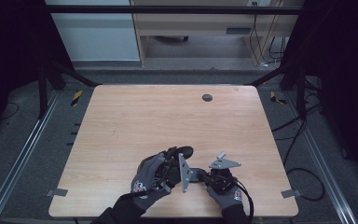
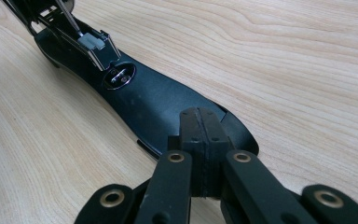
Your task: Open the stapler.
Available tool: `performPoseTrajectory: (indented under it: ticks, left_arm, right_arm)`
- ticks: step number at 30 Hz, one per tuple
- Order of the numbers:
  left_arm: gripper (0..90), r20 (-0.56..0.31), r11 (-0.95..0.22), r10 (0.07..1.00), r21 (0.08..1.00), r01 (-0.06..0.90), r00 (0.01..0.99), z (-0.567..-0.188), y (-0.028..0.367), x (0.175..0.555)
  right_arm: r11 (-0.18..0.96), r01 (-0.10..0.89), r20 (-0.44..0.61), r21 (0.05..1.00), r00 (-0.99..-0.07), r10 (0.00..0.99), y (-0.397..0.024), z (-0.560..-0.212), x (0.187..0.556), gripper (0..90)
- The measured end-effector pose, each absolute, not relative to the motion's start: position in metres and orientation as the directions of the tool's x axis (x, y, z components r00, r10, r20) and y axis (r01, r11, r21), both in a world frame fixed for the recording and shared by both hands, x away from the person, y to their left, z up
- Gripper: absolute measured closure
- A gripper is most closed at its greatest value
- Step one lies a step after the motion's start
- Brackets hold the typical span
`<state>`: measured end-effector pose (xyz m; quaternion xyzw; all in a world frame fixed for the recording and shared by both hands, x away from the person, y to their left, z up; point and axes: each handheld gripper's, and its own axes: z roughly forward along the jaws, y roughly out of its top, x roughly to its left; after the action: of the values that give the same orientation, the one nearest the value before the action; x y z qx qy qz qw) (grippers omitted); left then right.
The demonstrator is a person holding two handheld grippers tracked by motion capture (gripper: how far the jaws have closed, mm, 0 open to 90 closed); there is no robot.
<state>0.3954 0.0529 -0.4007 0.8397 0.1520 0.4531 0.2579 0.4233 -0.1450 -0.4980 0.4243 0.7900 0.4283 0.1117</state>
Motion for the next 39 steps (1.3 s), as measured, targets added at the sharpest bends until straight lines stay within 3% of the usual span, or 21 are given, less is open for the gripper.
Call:
performPoseTrajectory:
  ticks: [39]
  left_arm:
    - [59.7, 0.565, -0.700, 0.632, 0.710, 0.076, 0.530, -0.375, 0.097, 0.395]
  right_arm:
    - [0.275, 0.581, 0.189, 0.766, -0.613, 0.767, -0.145, -0.497, 0.423, 90.0]
